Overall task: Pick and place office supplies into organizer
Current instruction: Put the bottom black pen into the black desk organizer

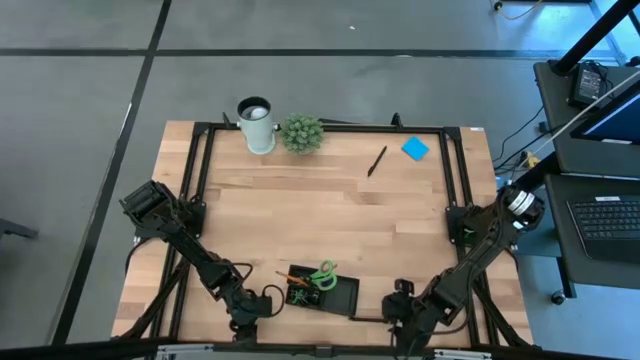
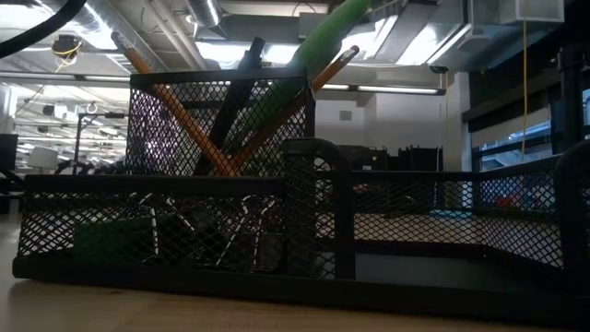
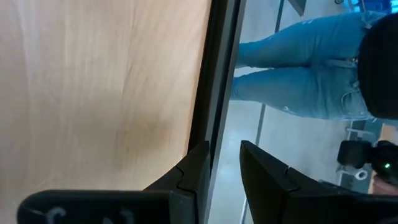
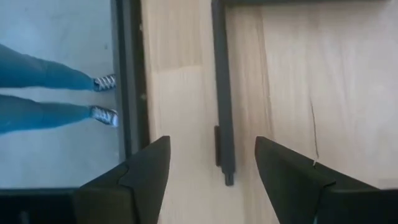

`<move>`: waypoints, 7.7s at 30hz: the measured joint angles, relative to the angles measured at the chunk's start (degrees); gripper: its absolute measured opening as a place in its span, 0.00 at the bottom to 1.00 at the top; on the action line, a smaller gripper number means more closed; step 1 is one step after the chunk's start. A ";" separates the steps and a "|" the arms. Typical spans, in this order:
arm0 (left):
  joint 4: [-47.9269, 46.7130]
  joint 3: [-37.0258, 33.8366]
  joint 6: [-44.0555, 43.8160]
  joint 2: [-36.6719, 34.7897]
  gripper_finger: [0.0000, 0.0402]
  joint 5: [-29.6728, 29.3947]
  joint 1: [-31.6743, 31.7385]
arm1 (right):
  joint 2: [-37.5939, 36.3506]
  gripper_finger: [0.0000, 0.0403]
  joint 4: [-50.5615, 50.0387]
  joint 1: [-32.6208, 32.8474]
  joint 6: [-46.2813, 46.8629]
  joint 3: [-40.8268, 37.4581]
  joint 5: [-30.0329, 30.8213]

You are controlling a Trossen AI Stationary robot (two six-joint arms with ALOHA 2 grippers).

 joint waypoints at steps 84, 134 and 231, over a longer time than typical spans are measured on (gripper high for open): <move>0.46 0.00 5.02 0.02 0.20 -7.98 0.04 | 18.65 0.12 -20.80 1.53 -2.81 17.14 0.60; 1.67 0.00 5.49 0.02 0.20 -7.33 0.24 | 12.21 0.12 -34.97 2.71 1.62 21.27 1.87; -47.03 28.48 20.24 0.62 0.44 -28.35 -11.34 | 13.54 0.03 -59.77 -13.29 -18.95 64.43 36.58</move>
